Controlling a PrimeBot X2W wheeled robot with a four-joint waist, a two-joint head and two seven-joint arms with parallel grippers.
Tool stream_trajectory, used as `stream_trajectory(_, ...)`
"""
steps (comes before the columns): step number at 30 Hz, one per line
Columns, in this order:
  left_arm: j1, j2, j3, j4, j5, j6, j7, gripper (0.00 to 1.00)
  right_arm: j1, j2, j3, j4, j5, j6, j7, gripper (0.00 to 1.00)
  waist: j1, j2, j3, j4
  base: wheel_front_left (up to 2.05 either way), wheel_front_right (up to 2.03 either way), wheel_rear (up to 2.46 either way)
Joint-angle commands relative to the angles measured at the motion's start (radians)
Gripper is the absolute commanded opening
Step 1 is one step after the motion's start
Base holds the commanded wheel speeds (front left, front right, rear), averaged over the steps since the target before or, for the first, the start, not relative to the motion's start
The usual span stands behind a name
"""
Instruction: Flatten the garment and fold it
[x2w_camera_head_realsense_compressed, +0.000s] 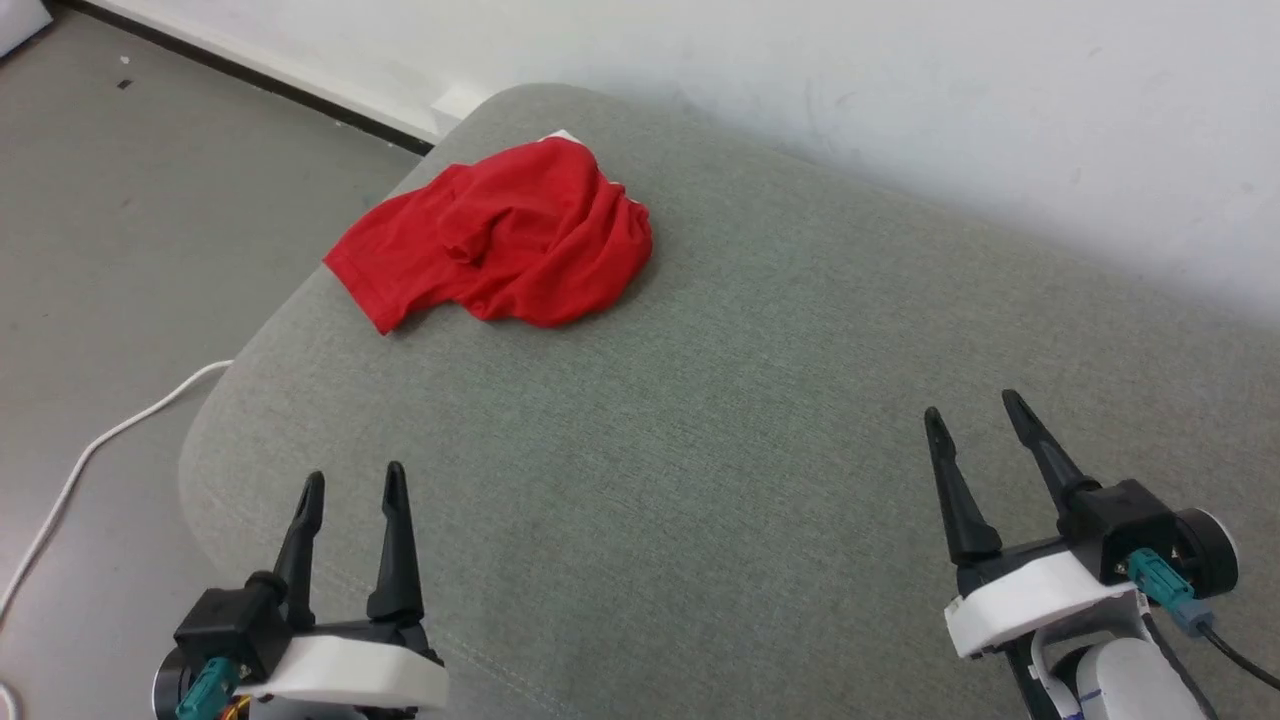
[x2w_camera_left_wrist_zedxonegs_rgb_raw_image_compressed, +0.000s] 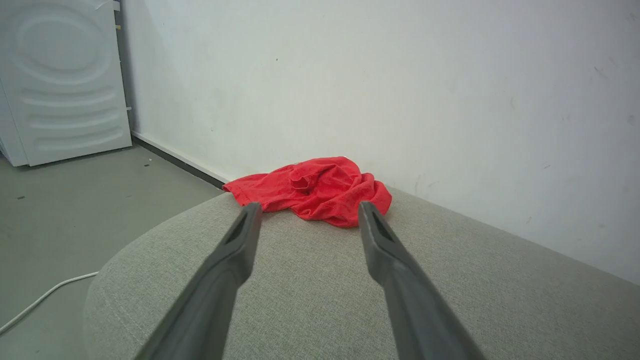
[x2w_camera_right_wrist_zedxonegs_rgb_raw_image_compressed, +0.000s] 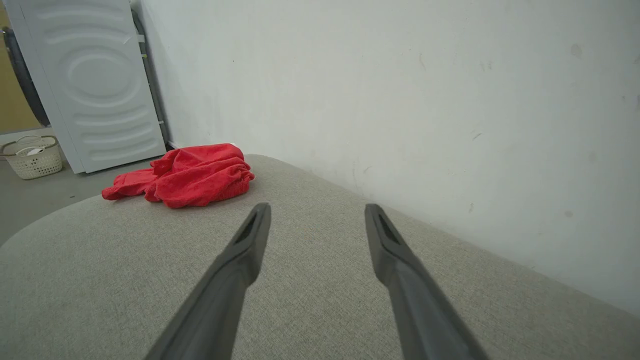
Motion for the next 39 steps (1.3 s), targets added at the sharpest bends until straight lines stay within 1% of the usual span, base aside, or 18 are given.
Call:
stream_trajectory(1,0.018,-0.005,0.004,0.005,-0.009,0.001,-0.01,1.0,-0.019,0.003,0.004,0.007,-0.005,-0.002,-0.009,1.0,0.0,-0.0001,-0.002,0.009,0.0,0.0,0.0)
stream_trajectory(12,0.026,-0.005,0.004,0.014,-0.024,-0.008,-0.033,1.0,-0.024,0.003,0.007,0.025,-0.006,-0.002,-0.032,1.0,0.0,-0.0001,-0.007,0.055,0.0,0.0,0.0)
stream_trajectory(25,0.026,-0.005,-0.002,0.006,-0.022,-0.004,-0.033,1.0,-0.017,0.003,-0.001,0.025,-0.007,-0.002,-0.032,1.0,0.0,-0.0001,-0.01,0.052,0.0,0.0,0.0)
stream_trajectory(31,-0.017,-0.005,-0.011,-0.021,0.004,-0.029,-0.033,1.0,-0.007,0.003,-0.022,0.011,-0.01,-0.002,-0.025,1.0,0.0,-0.0001,-0.002,0.052,0.0,0.0,0.0)
stream_trajectory(34,-0.072,0.019,-0.022,-0.042,0.005,-0.052,-0.016,1.0,0.004,0.003,-0.039,-0.013,-0.015,-0.002,-0.009,1.0,0.0,-0.0001,0.005,0.049,0.0,0.0,0.0)
stream_trajectory(37,-0.161,0.062,-0.016,-0.092,0.004,-0.066,0.036,1.0,0.01,0.003,-0.054,-0.052,-0.026,-0.002,0.012,1.0,0.0,-0.0001,0.022,0.041,0.0,0.0,0.0)
stream_trajectory(39,-0.232,0.082,-0.002,-0.117,-0.018,-0.073,0.075,1.0,0.007,0.003,-0.062,-0.083,-0.034,-0.002,0.03,1.0,0.0,-0.0001,0.043,0.035,0.0,0.0,0.0)
